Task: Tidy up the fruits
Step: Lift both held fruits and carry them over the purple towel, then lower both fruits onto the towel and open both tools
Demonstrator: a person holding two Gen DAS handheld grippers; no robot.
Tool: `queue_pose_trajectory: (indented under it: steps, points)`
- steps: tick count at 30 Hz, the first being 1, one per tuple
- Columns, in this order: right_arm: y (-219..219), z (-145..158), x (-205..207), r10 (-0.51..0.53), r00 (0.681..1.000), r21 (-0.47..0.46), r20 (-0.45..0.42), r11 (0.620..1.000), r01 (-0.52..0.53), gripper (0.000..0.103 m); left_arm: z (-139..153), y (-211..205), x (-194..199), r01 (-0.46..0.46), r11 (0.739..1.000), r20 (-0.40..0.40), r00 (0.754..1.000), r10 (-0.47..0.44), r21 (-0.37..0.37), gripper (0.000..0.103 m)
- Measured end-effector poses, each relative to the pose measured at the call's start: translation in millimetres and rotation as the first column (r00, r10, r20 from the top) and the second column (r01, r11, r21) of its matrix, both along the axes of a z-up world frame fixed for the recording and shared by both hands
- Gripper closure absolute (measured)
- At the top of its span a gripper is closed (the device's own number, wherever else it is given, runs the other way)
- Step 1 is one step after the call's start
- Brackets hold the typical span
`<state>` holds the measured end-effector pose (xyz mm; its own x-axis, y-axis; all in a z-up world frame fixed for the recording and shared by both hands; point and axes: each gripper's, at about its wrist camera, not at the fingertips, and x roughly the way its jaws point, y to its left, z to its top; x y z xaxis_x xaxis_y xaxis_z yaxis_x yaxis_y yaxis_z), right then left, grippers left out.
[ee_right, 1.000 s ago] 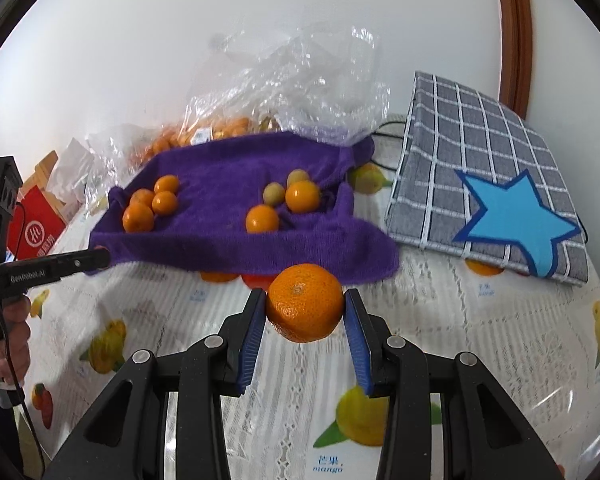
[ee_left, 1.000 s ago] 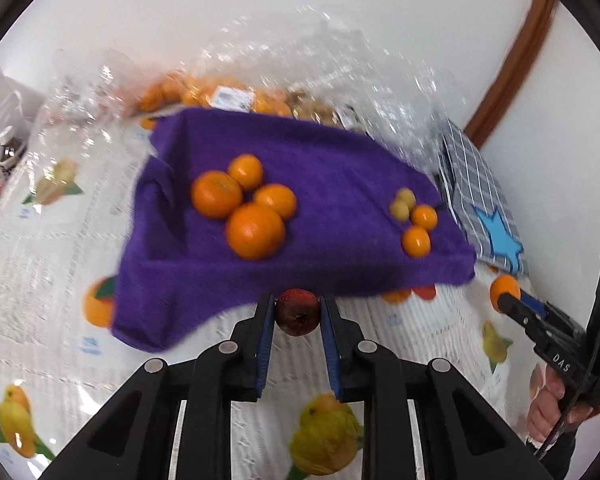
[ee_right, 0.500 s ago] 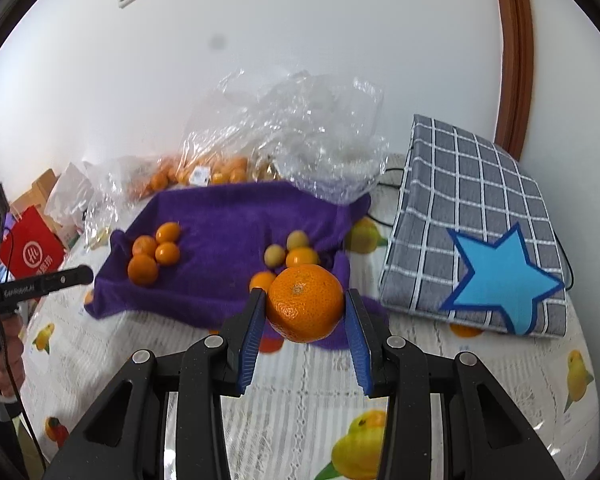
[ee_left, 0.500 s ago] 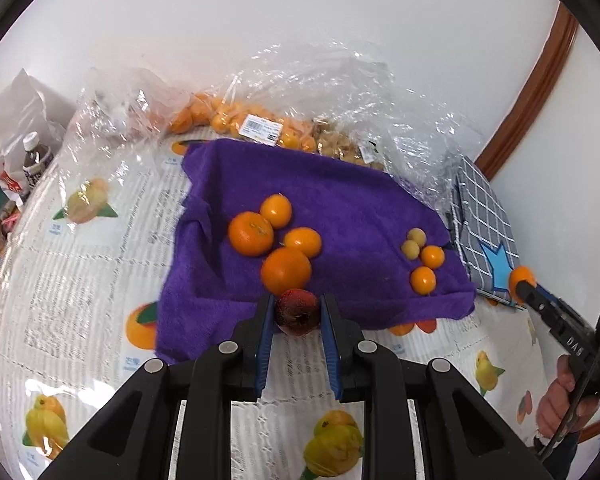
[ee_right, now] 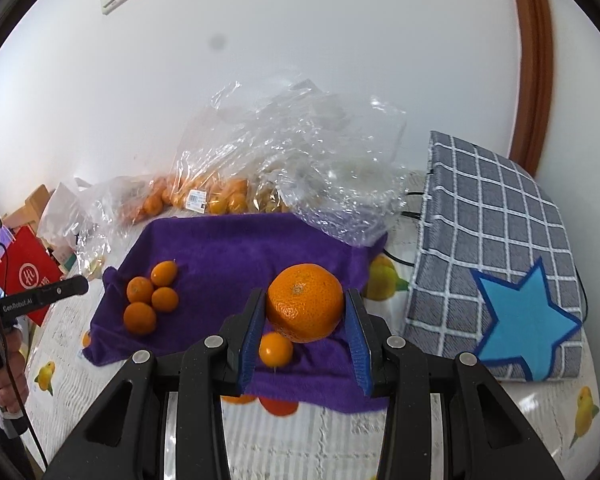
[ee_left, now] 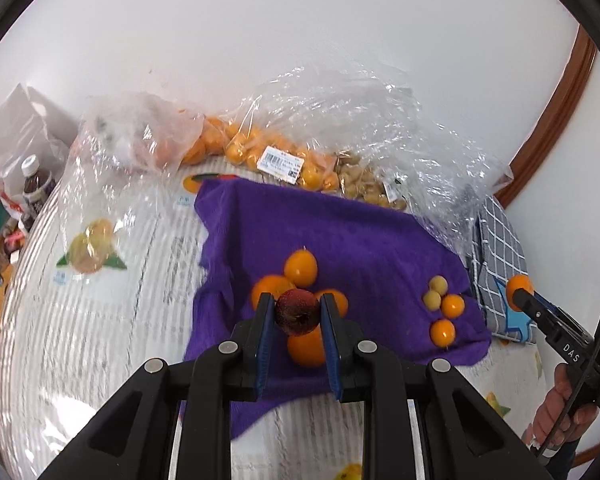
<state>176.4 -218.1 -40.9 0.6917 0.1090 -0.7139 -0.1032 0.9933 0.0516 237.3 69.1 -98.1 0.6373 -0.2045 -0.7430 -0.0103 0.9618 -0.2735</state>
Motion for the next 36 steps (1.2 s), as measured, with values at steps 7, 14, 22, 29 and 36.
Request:
queue_pose_trajectory:
  steps: [7,14,22,29,36]
  points:
    - [0.1,-15.4,34.3,-0.005,1.000,0.025,-0.019,1.000,0.006,0.064,3.8,11.3,28.7,-0.018,1.000,0.003,1.000,0.018,0.021,0.081]
    - [7.0,-35.6,64.7,0.014,0.998,0.057,-0.054,0.998,-0.011,0.064,-10.9,19.5,50.0,-0.036,0.999,-0.024,0.999,0.036,-0.005,0.081]
    - [29.4,-75.5,89.5,0.065,0.989,0.036,-0.134,0.998,-0.060,0.064,-22.7,16.4,62.0,-0.019,1.000,-0.037,0.999,0.020,0.011,0.081]
    - [40.9,-89.9,94.8,0.097,0.983,0.020,-0.158,0.995,-0.095,0.064,-27.7,11.8,70.4,-0.008,1.000,-0.043,0.999,0.008,-0.003,0.081]
    - [47.7,-94.8,95.6,0.115,0.981,-0.004,-0.156,0.993,-0.117,0.063,-32.0,14.4,70.6,-0.014,1.000,-0.051,0.999,0.013,-0.009,0.081]
